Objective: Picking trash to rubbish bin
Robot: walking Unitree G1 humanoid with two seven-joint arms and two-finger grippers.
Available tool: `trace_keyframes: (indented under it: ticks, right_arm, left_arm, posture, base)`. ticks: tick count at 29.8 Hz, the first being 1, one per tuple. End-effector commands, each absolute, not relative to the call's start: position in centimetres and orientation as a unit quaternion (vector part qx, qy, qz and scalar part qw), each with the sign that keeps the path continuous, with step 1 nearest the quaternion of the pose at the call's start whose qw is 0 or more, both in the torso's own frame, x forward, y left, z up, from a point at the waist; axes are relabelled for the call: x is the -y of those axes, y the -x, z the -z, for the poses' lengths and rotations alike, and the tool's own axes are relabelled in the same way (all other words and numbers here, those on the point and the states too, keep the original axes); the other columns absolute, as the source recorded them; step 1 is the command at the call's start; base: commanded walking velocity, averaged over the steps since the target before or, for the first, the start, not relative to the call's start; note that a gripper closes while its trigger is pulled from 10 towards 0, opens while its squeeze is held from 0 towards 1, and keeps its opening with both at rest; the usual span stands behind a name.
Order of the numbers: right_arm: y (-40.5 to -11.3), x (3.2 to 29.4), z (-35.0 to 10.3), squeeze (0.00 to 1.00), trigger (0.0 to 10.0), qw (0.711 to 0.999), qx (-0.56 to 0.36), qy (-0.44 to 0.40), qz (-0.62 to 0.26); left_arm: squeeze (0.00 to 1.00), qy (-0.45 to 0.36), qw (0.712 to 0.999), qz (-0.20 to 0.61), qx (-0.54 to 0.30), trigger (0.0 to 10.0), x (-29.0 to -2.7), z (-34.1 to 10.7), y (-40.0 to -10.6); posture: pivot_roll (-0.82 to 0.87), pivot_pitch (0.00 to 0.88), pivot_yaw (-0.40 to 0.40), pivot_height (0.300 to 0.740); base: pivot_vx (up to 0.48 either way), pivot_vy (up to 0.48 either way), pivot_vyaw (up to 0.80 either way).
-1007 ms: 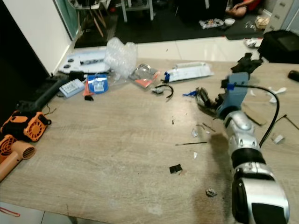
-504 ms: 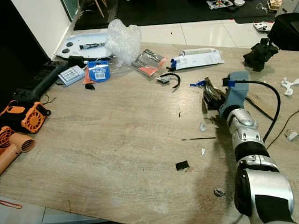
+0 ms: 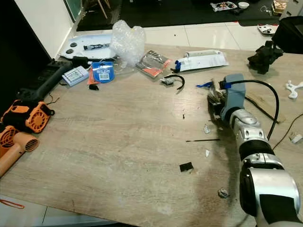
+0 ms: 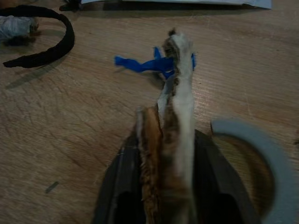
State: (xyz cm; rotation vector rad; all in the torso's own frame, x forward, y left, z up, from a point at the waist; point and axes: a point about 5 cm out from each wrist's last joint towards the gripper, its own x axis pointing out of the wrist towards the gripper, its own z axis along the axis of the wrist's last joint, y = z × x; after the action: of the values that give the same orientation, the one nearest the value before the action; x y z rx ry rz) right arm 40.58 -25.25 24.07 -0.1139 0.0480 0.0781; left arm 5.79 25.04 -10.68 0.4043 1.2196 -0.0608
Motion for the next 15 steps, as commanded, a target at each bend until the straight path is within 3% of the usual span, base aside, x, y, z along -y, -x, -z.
trace_keyframes:
  ticks: [1,6,15]
  right_arm:
    - [-40.0,25.9,-21.4,0.00,0.0,0.994,-0.088,0.049,-0.029]
    - [-40.2,25.2,-21.8,0.00,0.0,0.996,-0.068,0.008,-0.057]
    - [-40.3,23.3,-23.8,0.00,0.0,0.980,0.052,-0.125,-0.146]
  left_arm:
    - [0.00,-0.184,0.787,0.024,-0.589,10.0,-25.0,10.9,-4.5]
    - [0.00,-0.180,0.790,0.022,-0.586,10.0,-24.7,11.0,-5.5]
    - [0.00,-0.177,0.797,0.021,-0.576,10.0,-24.2,10.7,-8.3]
  posture:
    - [0.06,0.318,0.073,0.740]
    - [0.05,0.285,0.071,0.740]
    - [0.00,0.190,0.069,0.740]
  base:
    - [0.000,0.000,0.00]
    - [0.000,0.000,0.00]
    - [0.000,0.000,0.00]
